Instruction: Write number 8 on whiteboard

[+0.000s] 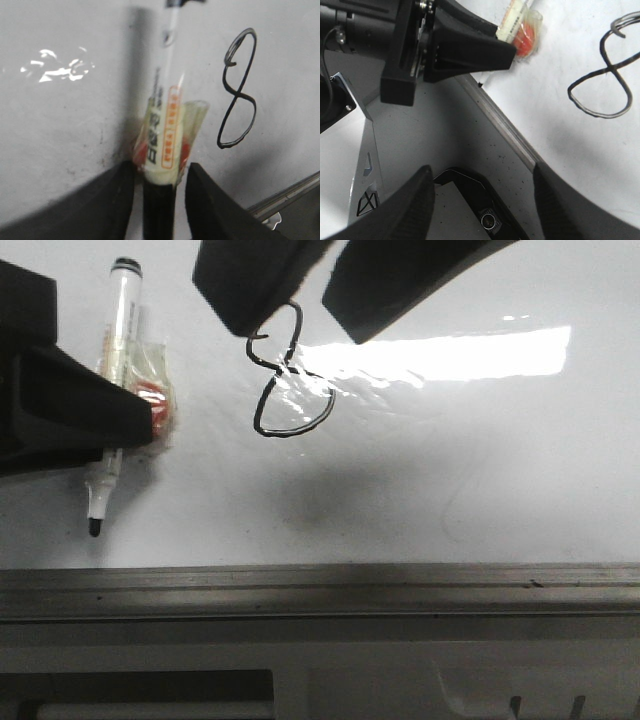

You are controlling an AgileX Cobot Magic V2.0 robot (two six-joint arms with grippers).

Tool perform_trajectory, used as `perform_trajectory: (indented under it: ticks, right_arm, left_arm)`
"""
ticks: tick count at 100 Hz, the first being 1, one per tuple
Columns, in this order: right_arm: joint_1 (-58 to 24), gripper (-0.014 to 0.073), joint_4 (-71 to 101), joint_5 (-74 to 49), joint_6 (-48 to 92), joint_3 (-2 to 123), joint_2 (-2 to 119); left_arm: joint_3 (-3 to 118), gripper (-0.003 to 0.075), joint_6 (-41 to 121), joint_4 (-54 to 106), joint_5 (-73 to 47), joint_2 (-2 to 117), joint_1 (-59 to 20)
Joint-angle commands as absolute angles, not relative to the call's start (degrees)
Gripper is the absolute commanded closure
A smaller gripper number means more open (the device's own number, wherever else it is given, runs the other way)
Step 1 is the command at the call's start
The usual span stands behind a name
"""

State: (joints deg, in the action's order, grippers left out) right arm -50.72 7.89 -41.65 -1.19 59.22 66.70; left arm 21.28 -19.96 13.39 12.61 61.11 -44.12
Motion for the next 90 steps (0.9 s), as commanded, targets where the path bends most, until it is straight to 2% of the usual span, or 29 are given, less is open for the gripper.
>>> perform_trajectory:
  ticks: [1,10,14,24,32,36,45,48,68,90]
  right_arm:
    - [-50.6,0.0220,7.4,-38.1,-0.9,60.7,65.8]
    - [-50.6,0.0236,6.9,-38.1,-0.9,60.7,65.5]
    - [-50.6,0.0282,6.0,-38.1,-0.9,60.7,65.3]
    - [-50.6,0.0486,4.2,-37.9,-0.9,60.7,63.7]
    - [-50.6,0.0667,2.0,-36.7,-0.9,60.2,61.8]
    - [-50.6,0.0657,1.6,-36.1,-1.1,59.6,60.7]
    - [-50.6,0.0657,0.5,-34.8,-1.1,57.7,57.3]
    - [-50.6,0.0657,0.0,-34.0,-1.1,56.8,55.7]
    - [-50.6,0.0657,-2.3,-22.3,-1.1,44.2,42.7]
    - [-50.6,0.0657,-2.4,-19.4,-1.1,32.1,25.7]
  left_arm:
    - [22.9,0.0353,-20.3,13.6,15.8,60.7,-43.8]
    - [22.9,0.0345,-20.3,13.7,15.8,59.7,-43.8]
    - [22.9,0.0346,-20.3,13.7,15.8,59.1,-43.8]
    - [22.9,0.0372,-20.3,12.2,15.8,56.4,-43.8]
    - [22.6,0.0458,-20.3,8.7,14.7,53.6,-43.8]
    - [22.6,0.0516,-20.3,8.5,13.6,51.6,-43.8]
    - [21.8,0.0708,-20.3,8.0,12.9,47.3,-43.8]
    - [21.6,0.0740,-20.3,7.3,12.9,45.8,-43.8]
    - [19.0,0.0741,-20.3,2.2,12.6,34.4,-43.8]
    - [14.1,0.0741,-20.3,-2.5,8.4,23.3,-43.8]
